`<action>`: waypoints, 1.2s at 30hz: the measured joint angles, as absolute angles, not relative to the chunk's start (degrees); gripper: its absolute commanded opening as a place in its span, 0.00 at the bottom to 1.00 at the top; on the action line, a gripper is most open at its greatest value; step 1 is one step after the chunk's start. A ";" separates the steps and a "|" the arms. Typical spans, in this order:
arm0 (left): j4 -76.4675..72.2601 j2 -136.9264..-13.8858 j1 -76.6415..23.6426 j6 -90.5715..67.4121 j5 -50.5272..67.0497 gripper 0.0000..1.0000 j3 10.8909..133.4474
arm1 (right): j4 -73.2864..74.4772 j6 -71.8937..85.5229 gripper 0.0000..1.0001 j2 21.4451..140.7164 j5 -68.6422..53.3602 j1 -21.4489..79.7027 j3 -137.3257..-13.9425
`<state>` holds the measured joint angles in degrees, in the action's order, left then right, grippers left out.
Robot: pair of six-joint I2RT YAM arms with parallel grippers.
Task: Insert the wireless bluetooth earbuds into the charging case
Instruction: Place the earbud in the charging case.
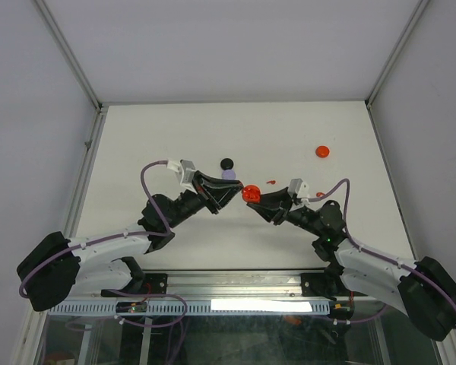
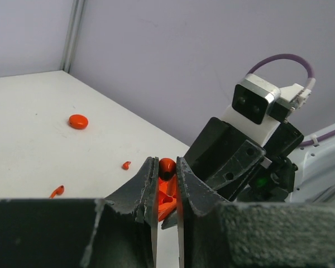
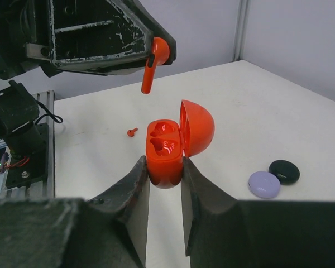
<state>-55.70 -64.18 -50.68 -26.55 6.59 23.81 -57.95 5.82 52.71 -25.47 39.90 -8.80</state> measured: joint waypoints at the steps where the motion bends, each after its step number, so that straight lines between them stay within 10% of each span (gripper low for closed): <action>1: -56.34 -64.18 -51.07 -26.26 6.74 0.02 23.64 | -57.95 5.80 0.00 52.51 -25.93 39.90 -8.82; 36: -63.13 -68.42 -54.83 -20.29 7.38 0.00 23.57 | -58.04 6.11 0.00 50.22 -27.31 39.90 -9.04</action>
<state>-63.13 -68.42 -54.83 -20.29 7.38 23.57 -58.04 6.11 50.22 -27.31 39.90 -9.04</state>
